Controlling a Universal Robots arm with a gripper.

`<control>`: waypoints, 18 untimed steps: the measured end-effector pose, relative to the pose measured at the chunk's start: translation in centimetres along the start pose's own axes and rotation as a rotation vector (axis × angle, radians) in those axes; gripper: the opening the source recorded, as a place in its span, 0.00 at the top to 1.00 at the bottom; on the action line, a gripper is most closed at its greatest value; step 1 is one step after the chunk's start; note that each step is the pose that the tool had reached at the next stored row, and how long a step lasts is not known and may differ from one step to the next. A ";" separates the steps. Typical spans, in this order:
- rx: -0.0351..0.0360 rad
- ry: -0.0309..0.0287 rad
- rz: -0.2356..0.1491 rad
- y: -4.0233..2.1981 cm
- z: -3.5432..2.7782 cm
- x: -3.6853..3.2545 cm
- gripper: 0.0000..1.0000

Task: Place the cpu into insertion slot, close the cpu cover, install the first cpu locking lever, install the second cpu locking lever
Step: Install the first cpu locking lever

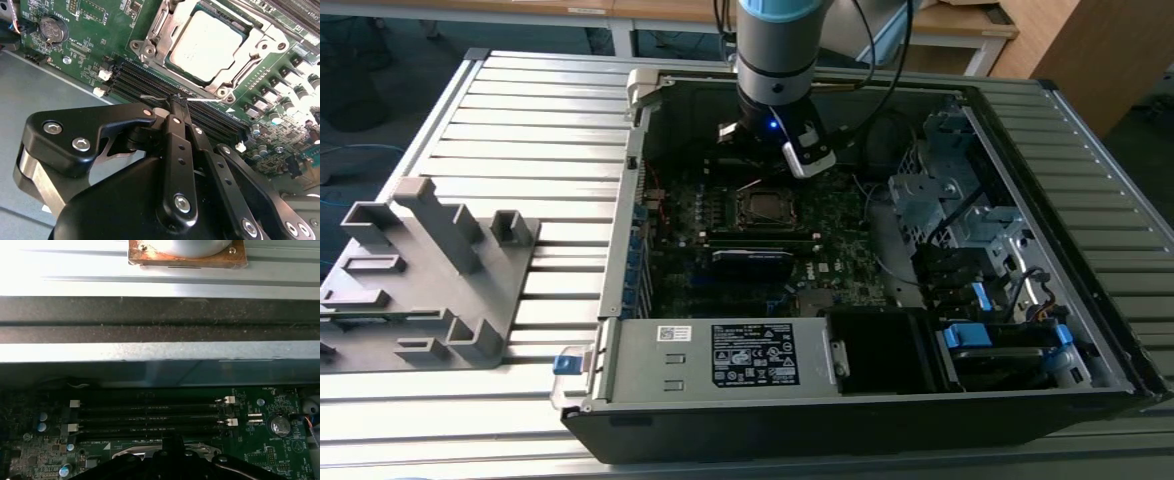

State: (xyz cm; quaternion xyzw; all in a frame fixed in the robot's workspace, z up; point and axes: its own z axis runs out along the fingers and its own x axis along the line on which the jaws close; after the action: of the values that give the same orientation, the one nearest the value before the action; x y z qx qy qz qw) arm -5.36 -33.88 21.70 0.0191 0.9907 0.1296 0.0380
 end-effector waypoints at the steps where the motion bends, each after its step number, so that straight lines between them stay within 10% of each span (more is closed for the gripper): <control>1: 0.0000 -0.0007 0.000 0.00 0.00 0.00 0.89; 12: 0.0005 -0.0071 0.009 -0.16 0.58 0.05 0.89; 18: 0.0083 -0.0339 0.109 -0.22 0.82 0.07 0.89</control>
State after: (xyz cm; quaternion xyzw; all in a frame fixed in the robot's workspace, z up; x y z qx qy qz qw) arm -5.36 -33.88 20.84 0.0752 0.9879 0.1271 0.0475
